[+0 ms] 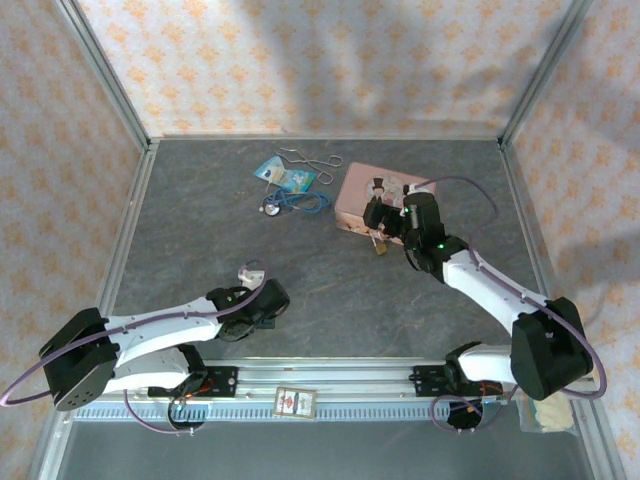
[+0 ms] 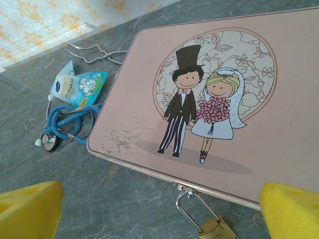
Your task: Unlock the padlock with the key
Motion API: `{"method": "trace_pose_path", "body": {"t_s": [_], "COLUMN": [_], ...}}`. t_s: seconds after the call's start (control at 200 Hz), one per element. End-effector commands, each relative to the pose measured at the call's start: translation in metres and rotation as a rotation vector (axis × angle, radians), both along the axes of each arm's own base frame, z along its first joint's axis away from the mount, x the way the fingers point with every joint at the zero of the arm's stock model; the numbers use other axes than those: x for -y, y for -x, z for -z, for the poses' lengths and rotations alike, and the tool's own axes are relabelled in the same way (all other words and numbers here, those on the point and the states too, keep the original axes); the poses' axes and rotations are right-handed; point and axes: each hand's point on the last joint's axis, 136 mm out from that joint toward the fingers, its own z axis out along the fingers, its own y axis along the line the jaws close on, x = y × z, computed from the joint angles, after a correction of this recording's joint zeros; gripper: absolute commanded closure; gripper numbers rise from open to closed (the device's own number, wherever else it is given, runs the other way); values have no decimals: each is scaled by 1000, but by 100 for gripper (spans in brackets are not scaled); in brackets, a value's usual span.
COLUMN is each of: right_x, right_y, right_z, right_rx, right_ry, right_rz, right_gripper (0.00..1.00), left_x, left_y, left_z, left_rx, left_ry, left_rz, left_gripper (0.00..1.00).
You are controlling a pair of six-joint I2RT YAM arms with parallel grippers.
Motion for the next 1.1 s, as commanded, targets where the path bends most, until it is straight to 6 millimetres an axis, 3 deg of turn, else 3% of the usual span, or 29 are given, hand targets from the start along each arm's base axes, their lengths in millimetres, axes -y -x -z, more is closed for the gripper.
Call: {"method": "trace_pose_path", "body": {"t_s": [0.0, 0.2, 0.385, 0.42, 0.53, 0.676, 0.846, 0.976, 1.096], "right_x": [-3, 1, 5, 6, 8, 13, 9, -1, -23], "right_y": [-4, -3, -2, -3, -3, -4, 0, 12, 30], "right_z": [-6, -8, -11, -12, -15, -14, -6, -3, 7], "right_rx": [17, 25, 35, 38, 47, 49, 16, 1, -54], "right_ry": [-18, -7, 2, 6, 18, 29, 49, 38, -20], "right_rz": [1, 20, 32, 34, 44, 68, 32, -60, -159], "right_gripper": [0, 0, 0, 0, 0, 0, 0, 0, 13], "left_x": [-5, -9, 1, 6, 32, 86, 133, 145, 126], "left_y": [-2, 2, -6, -10, -29, -62, -89, -107, -132], "left_z": [5, 18, 17, 13, -8, -40, -36, -36, -46], "left_rx": [-2, -30, -9, 1, 56, 143, 149, 177, 231], "left_ry": [-29, -67, -51, -44, 16, 130, 64, 74, 156], "left_rz": [-12, 2, 22, 29, 59, 151, 300, 277, 143], "left_gripper": [71, 79, 100, 100, 100, 100, 100, 100, 100]}}
